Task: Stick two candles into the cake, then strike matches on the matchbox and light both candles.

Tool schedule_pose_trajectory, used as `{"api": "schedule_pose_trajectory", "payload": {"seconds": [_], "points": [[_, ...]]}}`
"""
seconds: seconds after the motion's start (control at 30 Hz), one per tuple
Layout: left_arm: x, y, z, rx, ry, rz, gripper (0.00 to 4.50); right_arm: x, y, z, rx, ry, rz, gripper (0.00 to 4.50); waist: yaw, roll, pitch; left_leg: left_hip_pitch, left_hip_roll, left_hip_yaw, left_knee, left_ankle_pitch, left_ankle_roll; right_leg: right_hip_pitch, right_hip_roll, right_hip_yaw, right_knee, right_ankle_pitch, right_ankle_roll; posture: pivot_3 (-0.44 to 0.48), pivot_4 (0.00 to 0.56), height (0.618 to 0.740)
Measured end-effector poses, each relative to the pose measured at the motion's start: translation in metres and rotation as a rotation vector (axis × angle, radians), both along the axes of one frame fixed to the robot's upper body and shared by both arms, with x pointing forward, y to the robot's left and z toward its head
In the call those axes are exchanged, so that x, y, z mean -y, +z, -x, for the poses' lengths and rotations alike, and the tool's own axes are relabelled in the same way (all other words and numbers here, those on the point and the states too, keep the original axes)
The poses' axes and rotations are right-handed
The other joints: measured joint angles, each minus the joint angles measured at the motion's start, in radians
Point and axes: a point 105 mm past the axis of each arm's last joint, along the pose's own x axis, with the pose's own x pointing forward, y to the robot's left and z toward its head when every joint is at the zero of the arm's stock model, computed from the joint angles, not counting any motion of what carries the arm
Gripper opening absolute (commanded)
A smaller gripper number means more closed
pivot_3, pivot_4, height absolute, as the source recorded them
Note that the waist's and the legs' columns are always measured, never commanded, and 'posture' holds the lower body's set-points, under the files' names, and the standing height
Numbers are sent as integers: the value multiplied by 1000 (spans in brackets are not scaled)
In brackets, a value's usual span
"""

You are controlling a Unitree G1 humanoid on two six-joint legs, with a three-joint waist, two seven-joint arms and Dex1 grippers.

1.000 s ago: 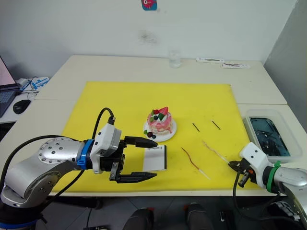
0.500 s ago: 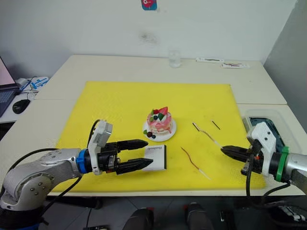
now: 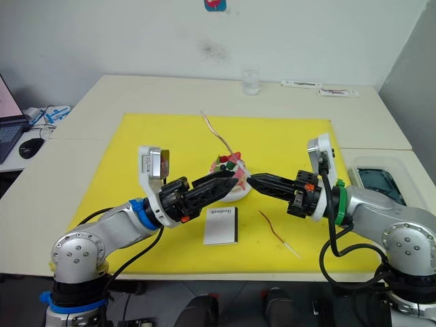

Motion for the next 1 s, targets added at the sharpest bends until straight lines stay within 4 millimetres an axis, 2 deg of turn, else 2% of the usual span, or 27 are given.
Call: {"api": "schedule_pose_trajectory", "payload": {"seconds": [0.33,0.97,1.0], "points": [[-3,6,-6,-48,21,103,4500,-11,-4,2,-67,35,-30,18,0,0,0,0,0,0,1,0,0,0,0,0,0,-2,-4,0,150,740],[-1,-1,-4,-131,-35,146,4500,-13,3,-2,-79,26,-61,18,0,0,0,-1,0,-1,0,0,0,0,0,0,-1,-3,-5,0,150,740],[-1,-1,-4,-130,-35,147,4321,-13,3,-2,-79,26,-61,2,0,0,0,-1,0,-1,0,0,0,0,0,0,-1,-3,-5,0,150,740]]}}
